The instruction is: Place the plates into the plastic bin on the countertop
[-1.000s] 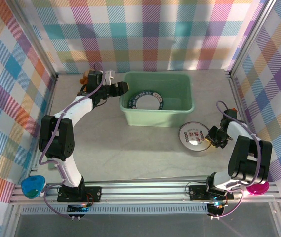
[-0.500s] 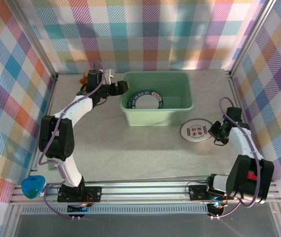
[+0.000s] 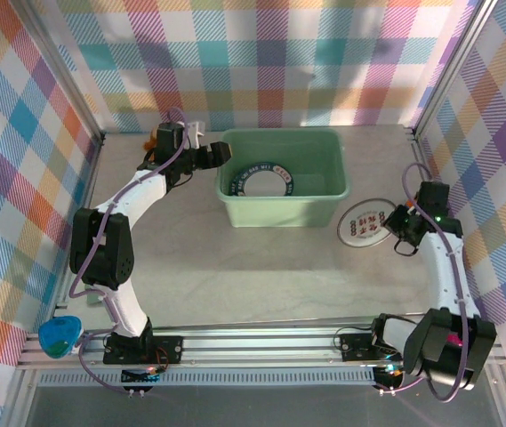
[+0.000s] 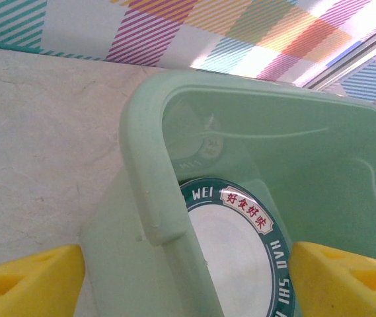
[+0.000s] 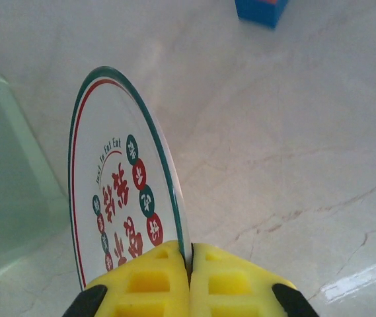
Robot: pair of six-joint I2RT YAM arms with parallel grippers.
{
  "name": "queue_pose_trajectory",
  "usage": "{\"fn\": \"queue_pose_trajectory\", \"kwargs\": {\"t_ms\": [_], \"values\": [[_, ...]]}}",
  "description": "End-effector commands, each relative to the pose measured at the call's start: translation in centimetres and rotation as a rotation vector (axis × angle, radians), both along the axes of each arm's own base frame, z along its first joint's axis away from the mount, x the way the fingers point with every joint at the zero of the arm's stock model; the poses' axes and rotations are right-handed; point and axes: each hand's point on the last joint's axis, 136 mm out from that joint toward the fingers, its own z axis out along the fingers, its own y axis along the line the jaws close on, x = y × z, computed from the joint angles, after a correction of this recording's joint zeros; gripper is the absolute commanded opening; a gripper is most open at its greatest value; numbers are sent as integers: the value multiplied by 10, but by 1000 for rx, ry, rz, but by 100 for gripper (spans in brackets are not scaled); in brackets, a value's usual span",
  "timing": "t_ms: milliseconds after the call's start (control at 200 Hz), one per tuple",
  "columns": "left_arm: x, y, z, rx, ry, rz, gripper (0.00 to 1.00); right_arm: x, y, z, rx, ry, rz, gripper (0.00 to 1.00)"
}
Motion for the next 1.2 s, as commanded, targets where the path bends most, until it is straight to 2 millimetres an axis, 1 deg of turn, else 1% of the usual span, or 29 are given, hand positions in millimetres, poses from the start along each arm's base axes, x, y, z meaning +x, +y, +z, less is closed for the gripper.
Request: {"fn": "queue_pose_trajectory", "kwargs": {"t_ms": [0,60,180,255,285,320,500,540,580,645,690,710,720,805,855,895,980,1020,1145,1195], "values": [[7,4,38,-27,-87,19,81,4,-5,44,-89,-79,46,0],[9,6,42,-31,-97,25,81,3,-11,60,-130,-100,36,0],[11,7,49,-35,-112,27,81,2,-25,101,-224,-183,-4,0],[13,9,51,-35,-115,35,81,8,-29,127,-258,-264,-13,0],[14,10,52,-36,-117,37,81,12,-29,140,-264,-306,-13,0],[15,10,53,-39,-118,37,81,18,-28,151,-263,-343,-6,0],[20,11,58,-51,-116,39,81,57,-11,206,-198,-509,94,0],[21,12,57,-51,-114,41,81,68,-4,219,-170,-558,132,0],[22,12,56,-50,-114,40,81,79,4,228,-129,-595,167,0],[26,12,54,-48,-114,43,81,100,25,238,-56,-642,263,0],[30,12,52,-49,-115,45,81,113,42,244,-23,-655,336,0],[31,12,52,-49,-118,44,81,120,49,242,-10,-648,366,0],[32,12,52,-50,-117,45,81,122,52,245,-5,-655,381,0],[38,9,51,-55,-130,32,81,145,83,245,46,-649,512,0],[41,8,51,-60,-142,24,81,156,99,243,69,-635,573,0],[44,6,51,-66,-157,18,81,163,113,237,91,-618,630,0],[49,5,52,-79,-197,20,81,172,145,222,135,-591,753,0],[51,5,54,-88,-219,22,81,175,160,219,165,-588,809,0],[60,7,55,-105,-255,48,81,186,189,211,221,-573,891,0],[62,7,56,-116,-269,50,81,189,201,204,243,-556,923,0]]}}
